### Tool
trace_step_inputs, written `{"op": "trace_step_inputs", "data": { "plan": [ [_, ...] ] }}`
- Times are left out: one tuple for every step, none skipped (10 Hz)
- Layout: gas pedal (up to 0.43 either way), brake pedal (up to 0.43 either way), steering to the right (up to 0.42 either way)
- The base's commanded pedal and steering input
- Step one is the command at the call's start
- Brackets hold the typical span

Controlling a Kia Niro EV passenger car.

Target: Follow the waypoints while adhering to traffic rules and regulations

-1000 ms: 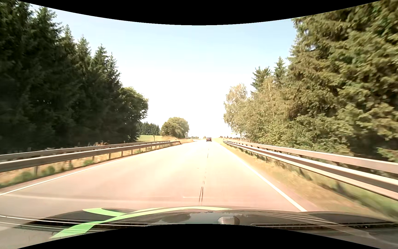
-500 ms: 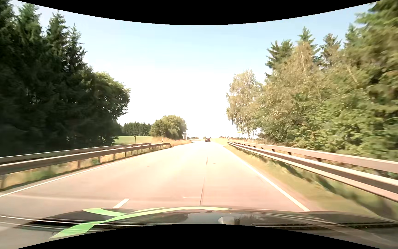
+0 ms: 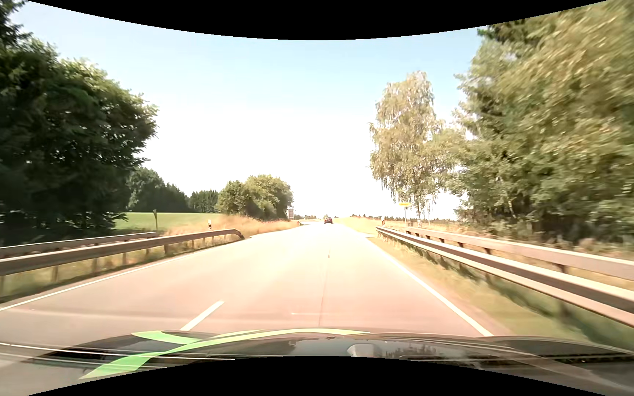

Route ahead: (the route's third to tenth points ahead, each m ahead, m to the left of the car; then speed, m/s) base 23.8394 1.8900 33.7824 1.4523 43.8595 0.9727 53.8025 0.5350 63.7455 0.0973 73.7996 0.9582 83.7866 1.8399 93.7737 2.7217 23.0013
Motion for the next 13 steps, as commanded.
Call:
{"op": "trace_step_inputs", "data": {
  "plan": [
    [0.331, 0.000, -0.005],
    [0.331, 0.000, -0.005],
    [0.331, 0.000, -0.005],
    [0.319, 0.000, -0.005],
    [0.299, 0.000, -0.005],
    [0.299, 0.000, -0.006],
    [0.311, 0.000, -0.009],
    [0.311, 0.000, -0.009],
    [0.319, 0.000, -0.009],
    [0.319, 0.000, -0.009],
    [0.331, 0.000, -0.009],
    [0.339, 0.000, -0.009],
    [0.350, 0.000, -0.009]
  ]
}}
